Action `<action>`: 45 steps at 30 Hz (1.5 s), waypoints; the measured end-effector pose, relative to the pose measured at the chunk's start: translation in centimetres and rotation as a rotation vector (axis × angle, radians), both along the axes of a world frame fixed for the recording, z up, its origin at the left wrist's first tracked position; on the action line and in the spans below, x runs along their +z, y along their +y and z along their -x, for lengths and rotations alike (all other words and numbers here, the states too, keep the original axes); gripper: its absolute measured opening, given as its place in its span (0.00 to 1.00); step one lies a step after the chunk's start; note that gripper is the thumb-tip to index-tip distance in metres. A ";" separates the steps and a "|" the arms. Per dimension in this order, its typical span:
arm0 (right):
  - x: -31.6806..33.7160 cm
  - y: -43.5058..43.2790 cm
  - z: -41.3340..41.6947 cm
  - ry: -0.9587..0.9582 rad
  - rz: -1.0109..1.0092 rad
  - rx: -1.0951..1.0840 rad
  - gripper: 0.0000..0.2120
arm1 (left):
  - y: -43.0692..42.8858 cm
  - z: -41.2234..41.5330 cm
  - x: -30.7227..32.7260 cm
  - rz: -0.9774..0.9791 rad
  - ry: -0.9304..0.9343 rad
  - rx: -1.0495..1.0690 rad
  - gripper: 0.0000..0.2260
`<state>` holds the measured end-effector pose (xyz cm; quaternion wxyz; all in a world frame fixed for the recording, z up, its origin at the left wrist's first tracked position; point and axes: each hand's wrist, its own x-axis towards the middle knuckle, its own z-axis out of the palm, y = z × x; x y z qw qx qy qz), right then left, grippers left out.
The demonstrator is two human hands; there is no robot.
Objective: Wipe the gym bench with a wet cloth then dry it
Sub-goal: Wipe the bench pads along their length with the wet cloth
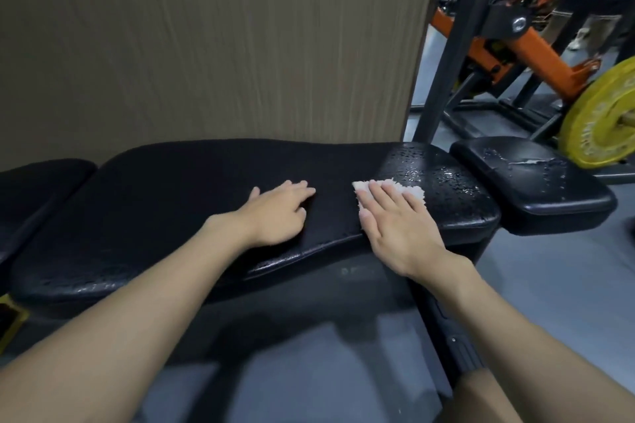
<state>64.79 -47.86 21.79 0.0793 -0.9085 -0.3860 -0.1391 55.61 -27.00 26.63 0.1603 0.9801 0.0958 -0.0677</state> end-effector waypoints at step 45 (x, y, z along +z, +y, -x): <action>2.2 39.8 15.9 0.267 0.219 0.833 0.19 | 30.8 19.9 -1.3 0.068 -0.443 0.591 0.23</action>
